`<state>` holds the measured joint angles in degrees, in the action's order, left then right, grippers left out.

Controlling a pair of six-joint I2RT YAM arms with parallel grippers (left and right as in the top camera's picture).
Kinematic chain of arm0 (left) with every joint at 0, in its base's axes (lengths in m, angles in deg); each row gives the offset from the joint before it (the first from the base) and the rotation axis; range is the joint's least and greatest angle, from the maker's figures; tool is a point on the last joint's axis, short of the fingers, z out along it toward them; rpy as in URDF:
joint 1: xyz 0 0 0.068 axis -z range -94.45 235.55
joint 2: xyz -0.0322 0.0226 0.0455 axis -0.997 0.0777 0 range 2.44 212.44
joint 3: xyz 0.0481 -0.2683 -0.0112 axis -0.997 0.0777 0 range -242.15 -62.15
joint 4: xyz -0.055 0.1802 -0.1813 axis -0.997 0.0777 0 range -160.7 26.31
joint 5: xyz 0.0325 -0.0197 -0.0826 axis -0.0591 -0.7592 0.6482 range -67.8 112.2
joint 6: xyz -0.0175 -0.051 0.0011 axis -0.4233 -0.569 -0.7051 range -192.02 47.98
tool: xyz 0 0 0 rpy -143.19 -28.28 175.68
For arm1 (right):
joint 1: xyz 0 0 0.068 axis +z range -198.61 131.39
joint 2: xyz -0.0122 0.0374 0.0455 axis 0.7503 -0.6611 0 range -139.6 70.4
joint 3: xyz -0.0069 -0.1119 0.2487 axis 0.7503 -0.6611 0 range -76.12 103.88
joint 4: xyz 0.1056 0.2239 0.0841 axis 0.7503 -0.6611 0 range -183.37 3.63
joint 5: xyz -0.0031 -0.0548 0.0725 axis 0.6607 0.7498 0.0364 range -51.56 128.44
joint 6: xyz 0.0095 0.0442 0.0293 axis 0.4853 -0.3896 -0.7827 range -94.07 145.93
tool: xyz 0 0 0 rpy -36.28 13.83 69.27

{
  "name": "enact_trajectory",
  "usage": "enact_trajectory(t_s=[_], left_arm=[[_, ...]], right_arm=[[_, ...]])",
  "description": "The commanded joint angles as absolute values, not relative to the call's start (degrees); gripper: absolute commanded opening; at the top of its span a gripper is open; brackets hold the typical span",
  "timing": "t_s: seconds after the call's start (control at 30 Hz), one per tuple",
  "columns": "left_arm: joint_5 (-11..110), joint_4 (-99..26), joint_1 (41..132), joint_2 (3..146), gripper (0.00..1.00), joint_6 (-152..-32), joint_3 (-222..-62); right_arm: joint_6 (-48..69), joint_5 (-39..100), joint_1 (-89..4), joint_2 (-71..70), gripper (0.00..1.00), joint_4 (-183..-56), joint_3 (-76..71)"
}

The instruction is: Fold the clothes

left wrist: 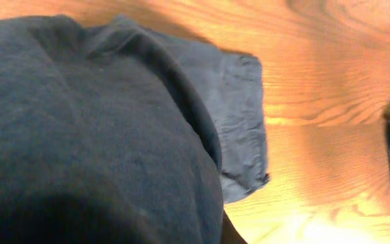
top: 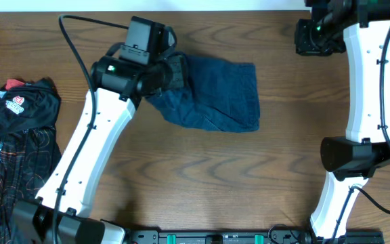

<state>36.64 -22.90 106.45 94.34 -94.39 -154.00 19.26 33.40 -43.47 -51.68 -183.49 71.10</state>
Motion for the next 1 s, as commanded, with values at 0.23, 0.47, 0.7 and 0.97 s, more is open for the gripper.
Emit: enact_trajectory(t_s=[0.23,0.47,0.7,0.97], left_arm=[[36.7,-29.0,115.0,102.1,0.06,-98.9,-154.4],[36.9,-34.0,119.4,105.7,0.06,-99.9,-154.4],[36.7,-41.4,123.0,111.7,0.06,-101.6,-154.4],[41.5,-52.3,127.6,120.0,0.98,-102.3,-154.4]], right_arm=[[20.5,34.1,-42.2,-51.5,0.16,-183.7,70.4],[20.9,34.2,-42.2,-51.5,0.17,-183.7,70.3],[20.9,34.2,-42.2,-51.5,0.15,-183.7,70.2],[20.9,34.2,-42.2,-51.5,0.16,-183.7,67.4]])
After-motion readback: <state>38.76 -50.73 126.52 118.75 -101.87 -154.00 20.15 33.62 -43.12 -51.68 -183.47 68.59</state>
